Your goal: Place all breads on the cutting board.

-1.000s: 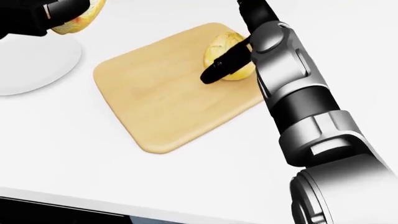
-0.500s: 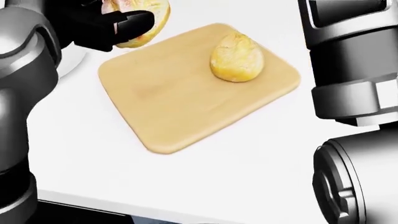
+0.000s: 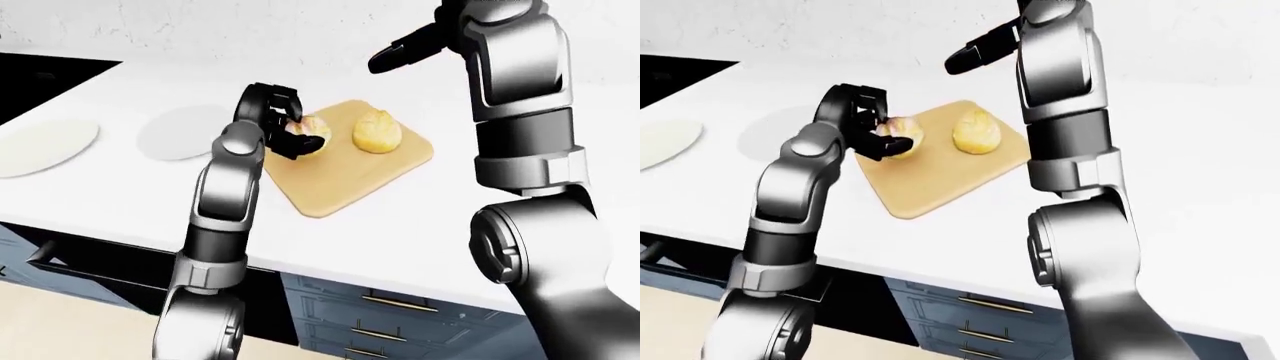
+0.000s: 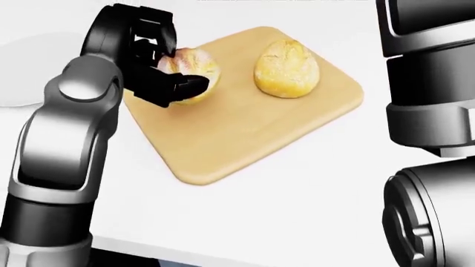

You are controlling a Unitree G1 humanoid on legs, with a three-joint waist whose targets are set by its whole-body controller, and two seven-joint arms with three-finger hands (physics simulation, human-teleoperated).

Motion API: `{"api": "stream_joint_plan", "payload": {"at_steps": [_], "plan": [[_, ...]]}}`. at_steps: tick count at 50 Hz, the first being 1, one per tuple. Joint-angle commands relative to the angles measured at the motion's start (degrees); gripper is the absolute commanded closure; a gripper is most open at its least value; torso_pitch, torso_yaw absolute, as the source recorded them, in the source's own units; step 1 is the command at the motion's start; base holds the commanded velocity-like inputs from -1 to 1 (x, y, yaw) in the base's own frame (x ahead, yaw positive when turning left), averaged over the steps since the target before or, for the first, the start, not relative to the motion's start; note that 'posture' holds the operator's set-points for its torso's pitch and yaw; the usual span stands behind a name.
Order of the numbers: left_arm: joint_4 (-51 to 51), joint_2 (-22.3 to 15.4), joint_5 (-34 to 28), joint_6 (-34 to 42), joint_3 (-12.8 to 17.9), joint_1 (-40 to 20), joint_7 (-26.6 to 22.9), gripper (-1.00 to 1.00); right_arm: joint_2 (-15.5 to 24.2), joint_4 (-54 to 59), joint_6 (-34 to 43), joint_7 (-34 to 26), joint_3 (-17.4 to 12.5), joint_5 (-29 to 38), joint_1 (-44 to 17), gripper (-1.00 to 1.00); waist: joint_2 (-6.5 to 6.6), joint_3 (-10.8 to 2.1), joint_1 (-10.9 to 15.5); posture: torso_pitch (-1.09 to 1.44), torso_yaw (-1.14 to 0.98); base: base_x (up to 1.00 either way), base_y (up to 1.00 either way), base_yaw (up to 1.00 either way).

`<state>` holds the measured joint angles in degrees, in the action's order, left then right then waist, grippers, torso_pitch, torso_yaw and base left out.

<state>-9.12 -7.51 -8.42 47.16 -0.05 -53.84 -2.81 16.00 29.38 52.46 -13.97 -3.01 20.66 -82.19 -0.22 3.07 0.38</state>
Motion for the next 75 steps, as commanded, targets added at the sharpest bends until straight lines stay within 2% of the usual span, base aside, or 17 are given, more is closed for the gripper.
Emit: {"api": "stream_joint_plan", "payload": {"at_steps": [1,9,23,26,27,28,33,42,43,46,49,50,52,60,66,70,75], "plan": [[0.24,-0.53,-2.36,-4.15,0.32,-2.78,-0.19,1.00,0.62,-2.13,-1.30,0.22,-0.29,0.66,-2.11,-1.00,-0.06,-1.98,0.04,0.00,0.00,0.00,0.00,0.00],[-3.96,0.22,-7.24,-8.04,-0.08,-2.97,-2.31,1.00,0.49,-4.23,-0.36,-0.25,-0.27,1.15,-0.83,-1.00,-0.24,-2.06,0.11,0.00,0.00,0.00,0.00,0.00],[-2.62,1.50,-11.40,-7.95,0.04,-1.74,-5.51,1.00,0.03,-5.72,0.26,-0.03,-0.42,1.03,0.14,-1.00,-0.29,-2.04,0.07,0.00,0.00,0.00,0.00,0.00],[-2.36,1.72,-11.78,-7.62,0.11,-1.86,-5.86,0.73,-0.21,-5.48,0.07,0.22,-0.41,0.90,0.06,-1.00,-0.28,-2.02,0.07,0.00,0.00,0.00,0.00,0.00],[-2.31,1.75,-11.85,-7.58,0.14,-1.86,-5.91,0.73,-0.20,-5.47,0.07,0.23,-0.41,0.89,0.05,-1.00,-0.27,-2.03,0.06,0.00,0.00,0.00,0.00,0.00],[-2.41,1.78,-11.88,-7.85,0.23,-1.62,-5.92,0.51,-0.27,-5.62,0.22,0.20,-0.34,0.88,0.02,-1.00,-0.27,-2.03,0.06,0.00,0.00,0.00,0.00,0.00],[-2.03,2.00,-12.20,-7.42,0.20,-1.75,-6.31,0.06,-0.26,-6.26,0.46,0.16,-0.36,0.83,0.46,-1.00,-0.29,-2.02,0.08,0.00,0.00,0.00,0.00,0.00],[-1.51,2.45,-12.60,-6.82,0.03,-1.72,-6.88,-0.01,-0.24,-6.56,0.40,0.27,-0.39,0.61,0.91,-1.00,-0.36,-2.05,0.11,0.00,0.00,0.00,0.00,0.00],[-1.48,2.49,-12.63,-6.79,-0.02,-1.66,-6.98,-0.17,-0.24,-6.45,0.37,0.29,-0.39,0.59,0.78,-1.00,-0.36,-2.07,0.10,0.00,0.00,0.00,0.00,0.00],[-0.69,2.59,-12.86,-6.32,-0.19,-1.35,-7.42,-0.32,-0.40,-6.61,0.42,0.38,-0.32,0.55,1.01,-1.00,-0.34,-2.06,0.08,0.00,0.00,0.00,0.00,0.00],[-0.87,2.57,-12.83,-6.35,-0.03,-1.67,-7.61,-0.66,-0.43,-6.16,0.26,0.51,-0.33,0.51,0.72,-1.00,-0.34,-2.07,0.09,0.00,0.00,0.00,0.00,0.00],[-0.69,2.58,-12.84,-6.08,0.02,-1.79,-7.72,-0.91,-0.53,-5.97,0.23,0.59,-0.31,0.48,0.56,-1.00,-0.33,-2.08,0.09,0.00,0.00,0.00,0.00,0.00],[-0.77,2.58,-12.72,-6.01,0.19,-1.90,-7.74,-1.00,-0.64,-5.62,0.06,0.70,-0.26,0.43,0.35,-1.00,-0.32,-2.09,0.07,0.00,0.00,0.00,0.00,0.00],[1.07,2.06,-12.48,-4.03,0.63,-2.85,-8.53,-1.00,-1.42,-7.83,1.22,0.94,-0.43,-0.14,1.67,-1.00,-0.30,-2.12,0.08,0.00,0.00,0.00,0.00,0.00],[7.30,-0.20,-9.37,5.70,3.05,-10.57,-9.25,-1.00,-2.33,-16.46,7.79,1.06,-1.10,-2.20,4.25,-1.00,-0.33,-1.94,0.08,0.00,0.00,0.00,0.00,0.00],[6.92,-2.59,-4.94,10.38,7.22,-17.61,-6.58,-1.00,-0.17,-25.27,15.50,-1.65,0.63,-0.92,5.48,-1.00,-0.51,-1.47,0.20,0.00,0.00,0.00,0.00,0.00],[7.11,-5.71,-0.11,12.21,8.20,-21.61,-2.50,-1.00,1.10,-32.68,22.65,-5.08,2.37,1.25,4.99,-1.00,-0.22,-1.03,0.20,0.00,0.00,0.00,0.00,0.00]]}}
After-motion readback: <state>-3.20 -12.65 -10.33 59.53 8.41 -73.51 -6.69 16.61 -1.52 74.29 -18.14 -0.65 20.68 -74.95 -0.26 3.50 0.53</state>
